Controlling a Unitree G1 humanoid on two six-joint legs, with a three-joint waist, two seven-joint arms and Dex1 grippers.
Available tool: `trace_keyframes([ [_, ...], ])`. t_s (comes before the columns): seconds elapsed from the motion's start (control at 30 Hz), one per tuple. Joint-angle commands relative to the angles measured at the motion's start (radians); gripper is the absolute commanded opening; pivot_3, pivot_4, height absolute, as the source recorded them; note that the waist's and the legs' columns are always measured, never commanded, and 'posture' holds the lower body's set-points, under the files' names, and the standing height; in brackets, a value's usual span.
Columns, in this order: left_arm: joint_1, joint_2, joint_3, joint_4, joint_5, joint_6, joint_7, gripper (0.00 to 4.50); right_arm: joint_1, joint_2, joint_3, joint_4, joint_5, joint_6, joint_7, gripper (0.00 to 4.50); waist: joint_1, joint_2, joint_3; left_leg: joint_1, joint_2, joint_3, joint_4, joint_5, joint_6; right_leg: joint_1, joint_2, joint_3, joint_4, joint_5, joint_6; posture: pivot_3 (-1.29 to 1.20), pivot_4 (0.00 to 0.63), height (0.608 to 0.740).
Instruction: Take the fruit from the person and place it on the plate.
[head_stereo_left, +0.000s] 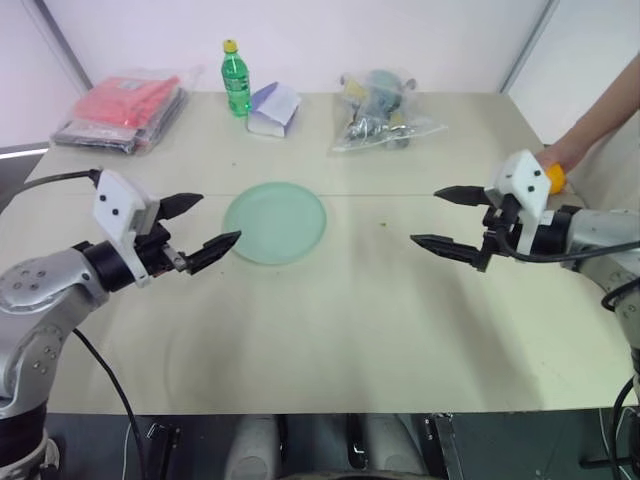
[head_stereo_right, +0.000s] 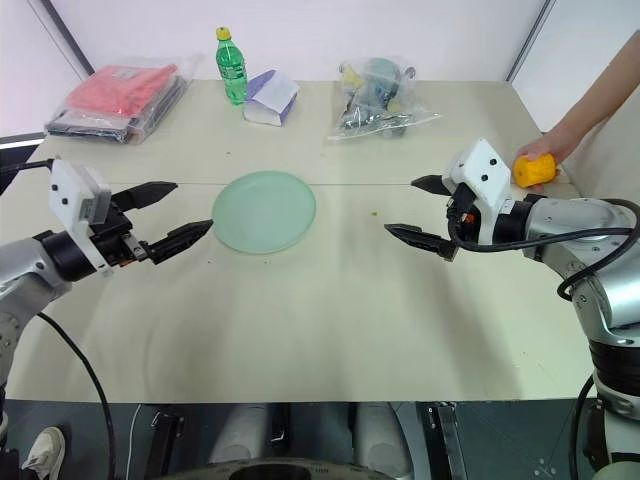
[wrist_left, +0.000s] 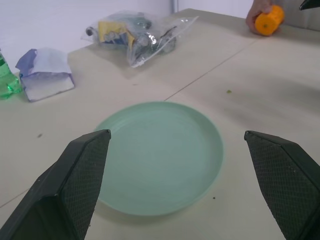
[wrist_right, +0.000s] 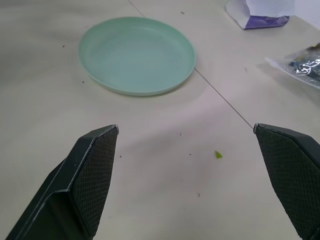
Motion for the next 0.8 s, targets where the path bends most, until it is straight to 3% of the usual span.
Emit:
trace_keyframes([
  [0.03,-0.025,-0.001,-0.010,-0.017,-0.004,-0.019,0.000,4.50,-0.009,-0.012,-0.034,-0.016,0.008,-0.006,0.004,4.43,0.000,0.000,0.000,0.000,0.000,0.000,0.000,0.000,0.000,0.000,0.000,0.000,0.000,0.000,0.000,0.00,0.150,0.731],
  [0.57,-0.059,-0.033,-0.050,-0.025,0.036,-0.047,0.047,4.50,-0.008,0.007,-0.040,-0.029,0.027,0.011,-0.016,4.43,0.000,0.000,0.000,0.000,0.000,0.000,0.000,0.000,0.000,0.000,0.000,0.000,0.000,0.000,0.000,0.00,0.150,0.731],
  [0.63,-0.070,-0.038,-0.075,-0.022,0.097,-0.092,0.066,4.50,-0.012,0.023,-0.042,-0.030,0.035,0.019,-0.033,4.43,0.000,0.000,0.000,0.000,0.000,0.000,0.000,0.000,0.000,0.000,0.000,0.000,0.000,0.000,0.000,0.00,0.150,0.731],
  [0.7,-0.084,-0.027,-0.163,-0.010,0.260,-0.220,0.083,4.50,-0.056,0.107,-0.066,-0.039,0.115,0.095,-0.117,4.43,0.000,-0.001,-0.001,0.000,0.000,0.000,0.000,0.000,0.000,0.000,0.000,0.000,0.000,0.000,0.000,0.00,0.150,0.731],
  [0.8,-0.109,-0.053,-0.238,0.020,0.380,-0.328,0.104,4.50,-0.105,0.184,-0.085,-0.053,0.188,0.169,-0.192,4.43,0.000,-0.001,-0.001,0.001,0.000,0.000,0.000,0.000,0.000,0.001,0.001,0.000,0.000,0.000,0.000,0.00,0.150,0.731],
])
